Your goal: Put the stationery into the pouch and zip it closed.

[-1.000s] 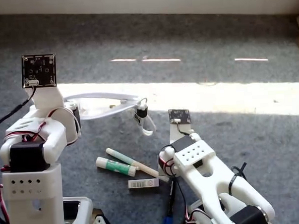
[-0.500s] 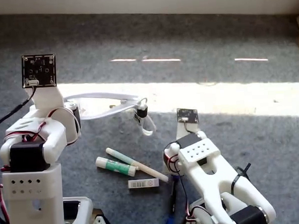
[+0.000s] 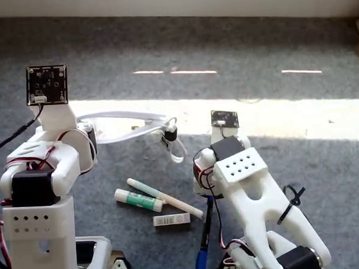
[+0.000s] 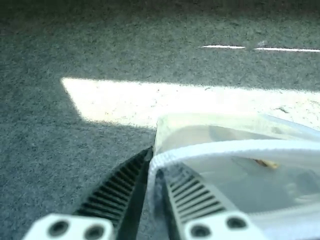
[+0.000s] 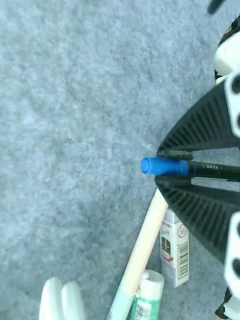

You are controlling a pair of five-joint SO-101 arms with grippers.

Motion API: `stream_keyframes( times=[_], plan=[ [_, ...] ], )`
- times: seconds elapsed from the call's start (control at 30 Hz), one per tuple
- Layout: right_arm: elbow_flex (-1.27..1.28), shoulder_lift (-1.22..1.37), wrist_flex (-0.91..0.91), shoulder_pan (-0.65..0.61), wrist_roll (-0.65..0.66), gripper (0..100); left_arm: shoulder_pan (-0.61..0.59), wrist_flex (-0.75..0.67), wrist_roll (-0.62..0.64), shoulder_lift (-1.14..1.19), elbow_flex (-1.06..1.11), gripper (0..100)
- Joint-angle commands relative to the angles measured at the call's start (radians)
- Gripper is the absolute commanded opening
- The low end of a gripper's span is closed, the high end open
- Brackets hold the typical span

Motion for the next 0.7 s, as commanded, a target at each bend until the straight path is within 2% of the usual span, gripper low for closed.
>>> stream_keyframes(
  times=[0.0, 0.43, 0.67],
  plan=[
    [-0.134, -0.015, 0.059, 0.007, -0.002, 0.5, -0.016, -0.008, 0.005, 0.012, 0.012, 1],
    [-0.426, -0.015, 0.257, 0.007, -0.002, 0.5, -0.016, -0.009, 0.005, 0.012, 0.021, 1],
    [-0.527, -0.061, 0.272, 0.007, -0.002, 0.5, -0.016, -0.009, 0.005, 0.012, 0.022, 1]
  ],
)
